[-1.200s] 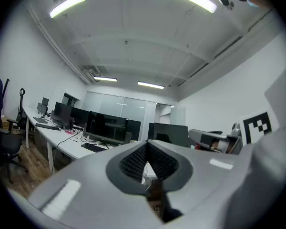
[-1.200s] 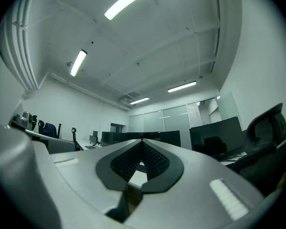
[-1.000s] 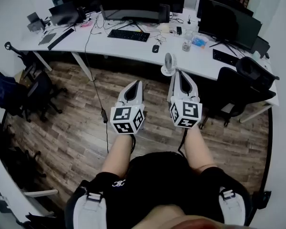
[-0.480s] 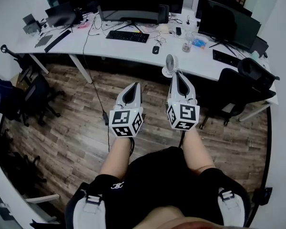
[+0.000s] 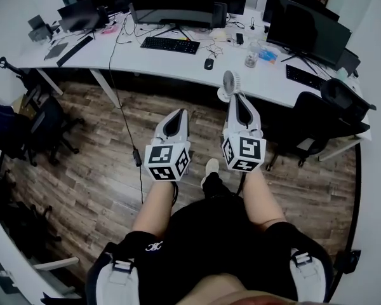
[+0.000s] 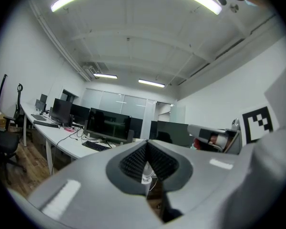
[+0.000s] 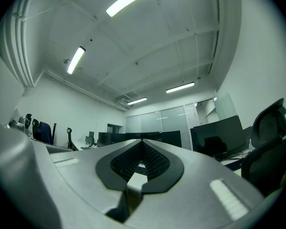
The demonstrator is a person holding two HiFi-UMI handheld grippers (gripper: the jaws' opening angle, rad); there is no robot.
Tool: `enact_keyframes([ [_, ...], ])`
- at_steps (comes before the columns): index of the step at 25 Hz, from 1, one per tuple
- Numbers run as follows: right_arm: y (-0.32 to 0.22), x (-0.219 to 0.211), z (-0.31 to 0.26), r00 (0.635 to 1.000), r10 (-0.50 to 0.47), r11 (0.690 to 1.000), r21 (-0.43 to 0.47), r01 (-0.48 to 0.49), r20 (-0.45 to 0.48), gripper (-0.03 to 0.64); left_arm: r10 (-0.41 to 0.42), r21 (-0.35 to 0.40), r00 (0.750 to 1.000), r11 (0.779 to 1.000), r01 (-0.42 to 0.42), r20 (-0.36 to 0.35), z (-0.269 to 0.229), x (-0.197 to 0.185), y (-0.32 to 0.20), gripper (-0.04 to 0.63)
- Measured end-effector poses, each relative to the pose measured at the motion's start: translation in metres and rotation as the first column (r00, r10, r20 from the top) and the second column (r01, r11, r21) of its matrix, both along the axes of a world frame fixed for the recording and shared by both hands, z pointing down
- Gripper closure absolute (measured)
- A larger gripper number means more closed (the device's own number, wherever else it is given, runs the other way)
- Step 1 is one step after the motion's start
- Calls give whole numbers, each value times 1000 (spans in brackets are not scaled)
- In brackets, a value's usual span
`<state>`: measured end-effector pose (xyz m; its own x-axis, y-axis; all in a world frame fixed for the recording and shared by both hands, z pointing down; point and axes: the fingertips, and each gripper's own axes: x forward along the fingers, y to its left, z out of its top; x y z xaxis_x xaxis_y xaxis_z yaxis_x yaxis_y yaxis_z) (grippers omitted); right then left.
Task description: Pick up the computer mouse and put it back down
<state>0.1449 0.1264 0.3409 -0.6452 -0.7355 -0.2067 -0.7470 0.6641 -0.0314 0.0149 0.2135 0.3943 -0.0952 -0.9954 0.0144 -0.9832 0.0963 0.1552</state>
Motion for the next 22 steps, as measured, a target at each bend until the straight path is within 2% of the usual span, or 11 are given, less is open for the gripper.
enact_keyframes([
  [10,-49,-44,6,1000,-1,1000,-13,1,31,618,5,-22,999,1000,-4,37,1,-39,-44,543],
  [17,-119,-77,5,999,-1,1000,-18,1,49,618,-3,-33,999,999,4,52,-1,-75,-113,543],
  [22,-172,-101,4,1000,18,1000,-10,-18,20,618,4,-51,998,999,-1,61,-2,-95,-168,541],
])
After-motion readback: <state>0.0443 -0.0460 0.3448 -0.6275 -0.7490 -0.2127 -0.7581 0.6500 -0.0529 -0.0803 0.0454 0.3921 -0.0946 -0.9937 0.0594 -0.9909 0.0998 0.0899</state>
